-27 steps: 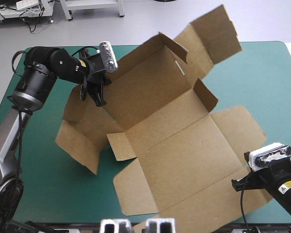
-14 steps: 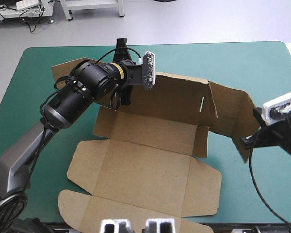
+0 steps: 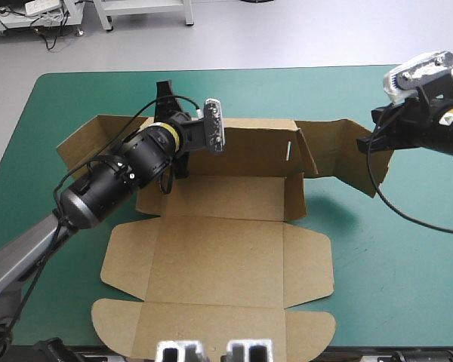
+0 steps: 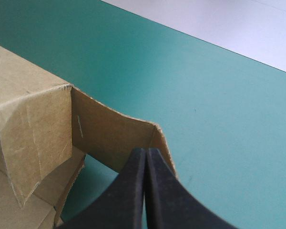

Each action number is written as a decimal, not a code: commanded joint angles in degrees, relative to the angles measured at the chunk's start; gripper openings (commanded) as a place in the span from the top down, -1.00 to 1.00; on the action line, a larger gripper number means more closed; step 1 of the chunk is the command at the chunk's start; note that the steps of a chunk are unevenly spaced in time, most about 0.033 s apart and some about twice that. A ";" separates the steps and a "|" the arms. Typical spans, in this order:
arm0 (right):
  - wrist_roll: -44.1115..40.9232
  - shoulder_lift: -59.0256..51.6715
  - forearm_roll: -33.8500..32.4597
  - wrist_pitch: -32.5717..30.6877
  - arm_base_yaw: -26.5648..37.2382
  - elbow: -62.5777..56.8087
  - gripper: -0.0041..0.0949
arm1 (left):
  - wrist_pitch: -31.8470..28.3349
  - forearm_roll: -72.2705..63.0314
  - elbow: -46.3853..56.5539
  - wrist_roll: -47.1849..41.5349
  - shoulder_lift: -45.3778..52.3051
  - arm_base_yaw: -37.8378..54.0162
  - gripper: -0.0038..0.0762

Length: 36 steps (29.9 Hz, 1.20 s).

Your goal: Fold the box

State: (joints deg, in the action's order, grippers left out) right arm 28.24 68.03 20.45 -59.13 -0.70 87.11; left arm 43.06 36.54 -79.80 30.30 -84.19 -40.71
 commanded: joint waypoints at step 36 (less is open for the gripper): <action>0.77 41.25 12.44 -12.82 -3.66 27.20 0.97 | -17.37 64.83 24.93 -59.29 5.22 4.68 0.93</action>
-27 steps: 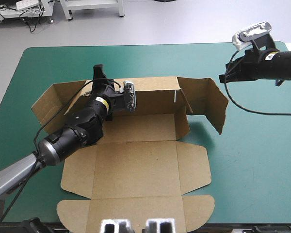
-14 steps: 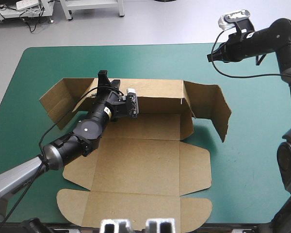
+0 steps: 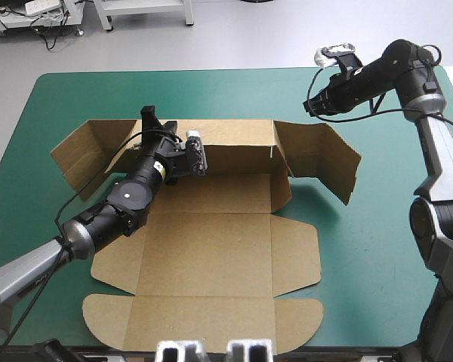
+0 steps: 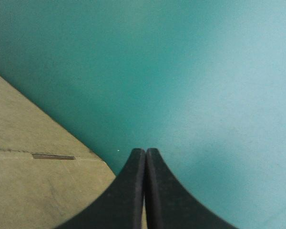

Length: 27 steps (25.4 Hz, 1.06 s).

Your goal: Fold the box

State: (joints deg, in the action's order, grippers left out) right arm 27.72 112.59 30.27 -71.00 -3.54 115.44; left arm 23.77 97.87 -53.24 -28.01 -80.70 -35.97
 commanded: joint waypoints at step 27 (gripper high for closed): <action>37.70 -29.19 28.29 17.28 -1.39 -50.56 0.97 | -1.99 3.49 -1.63 7.90 1.72 -0.59 0.93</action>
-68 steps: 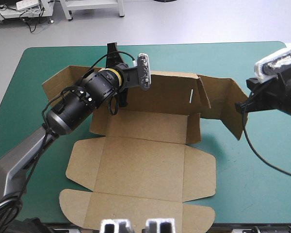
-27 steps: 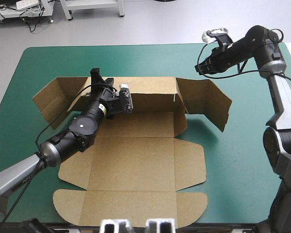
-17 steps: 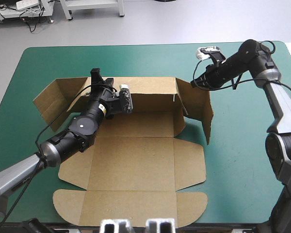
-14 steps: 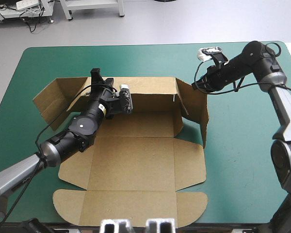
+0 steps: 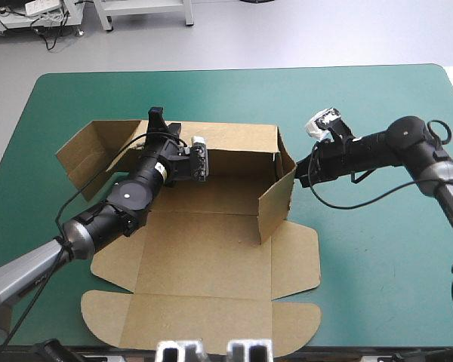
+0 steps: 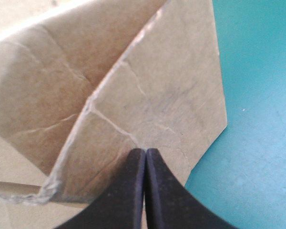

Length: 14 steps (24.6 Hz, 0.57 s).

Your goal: Fold the box

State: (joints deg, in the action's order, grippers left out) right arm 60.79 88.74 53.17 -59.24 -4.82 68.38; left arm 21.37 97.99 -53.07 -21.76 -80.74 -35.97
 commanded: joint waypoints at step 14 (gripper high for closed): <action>20.76 -15.15 15.04 33.05 -11.92 -21.68 0.97 | -0.87 2.42 -1.79 1.63 0.42 -0.68 0.93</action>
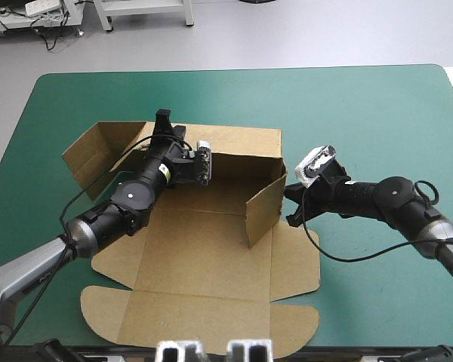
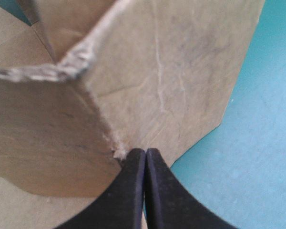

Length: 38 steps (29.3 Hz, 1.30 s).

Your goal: Fold the box

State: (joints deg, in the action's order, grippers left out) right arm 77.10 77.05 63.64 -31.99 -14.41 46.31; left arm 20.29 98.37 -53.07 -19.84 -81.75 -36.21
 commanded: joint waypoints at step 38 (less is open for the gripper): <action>13.38 -7.32 13.75 14.09 -8.57 -3.34 -0.56 | 6.02 -6.87 -2.23 1.43 -2.12 -4.14 0.87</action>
State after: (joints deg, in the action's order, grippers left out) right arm 90.41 70.47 73.78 -20.37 -22.98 40.29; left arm 23.95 95.06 -53.90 -18.59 -84.04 -39.12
